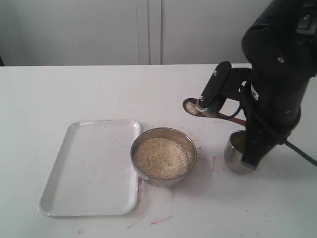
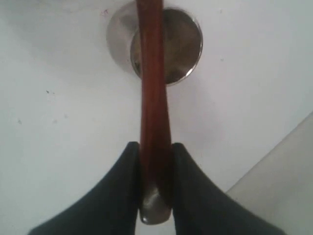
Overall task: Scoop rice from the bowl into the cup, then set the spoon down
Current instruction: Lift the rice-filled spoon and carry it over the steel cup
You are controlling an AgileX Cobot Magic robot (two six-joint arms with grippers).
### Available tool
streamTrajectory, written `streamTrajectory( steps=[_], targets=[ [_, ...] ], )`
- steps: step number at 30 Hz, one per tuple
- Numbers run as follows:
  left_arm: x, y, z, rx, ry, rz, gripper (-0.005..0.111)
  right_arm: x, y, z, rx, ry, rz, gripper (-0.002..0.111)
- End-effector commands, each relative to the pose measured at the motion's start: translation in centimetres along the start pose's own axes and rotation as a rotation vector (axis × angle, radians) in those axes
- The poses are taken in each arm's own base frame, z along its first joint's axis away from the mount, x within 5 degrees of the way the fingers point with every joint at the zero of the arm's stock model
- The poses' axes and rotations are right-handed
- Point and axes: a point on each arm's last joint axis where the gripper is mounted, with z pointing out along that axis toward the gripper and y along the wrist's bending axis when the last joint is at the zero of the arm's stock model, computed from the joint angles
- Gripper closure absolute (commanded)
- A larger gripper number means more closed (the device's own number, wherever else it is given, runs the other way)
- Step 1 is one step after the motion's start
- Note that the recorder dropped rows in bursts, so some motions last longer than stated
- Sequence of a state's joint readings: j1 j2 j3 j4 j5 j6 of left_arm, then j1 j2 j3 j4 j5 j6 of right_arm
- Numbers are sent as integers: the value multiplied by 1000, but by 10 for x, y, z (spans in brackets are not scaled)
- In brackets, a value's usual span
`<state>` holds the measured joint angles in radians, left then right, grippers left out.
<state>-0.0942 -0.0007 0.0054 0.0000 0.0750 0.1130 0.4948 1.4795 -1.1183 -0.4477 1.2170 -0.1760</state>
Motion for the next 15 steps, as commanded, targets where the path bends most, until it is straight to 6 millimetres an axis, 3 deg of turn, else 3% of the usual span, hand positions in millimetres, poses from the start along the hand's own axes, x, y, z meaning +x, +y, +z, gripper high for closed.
streamTrajectory(
  steps=[1, 15],
  targets=[
    [-2, 0, 0, -2, -3, 0, 92, 17, -2, 9, 15, 51, -8, 108],
    [-2, 0, 0, -2, -3, 0, 92, 47, -6, 15, 67, 100, -1, 108]
  ],
)
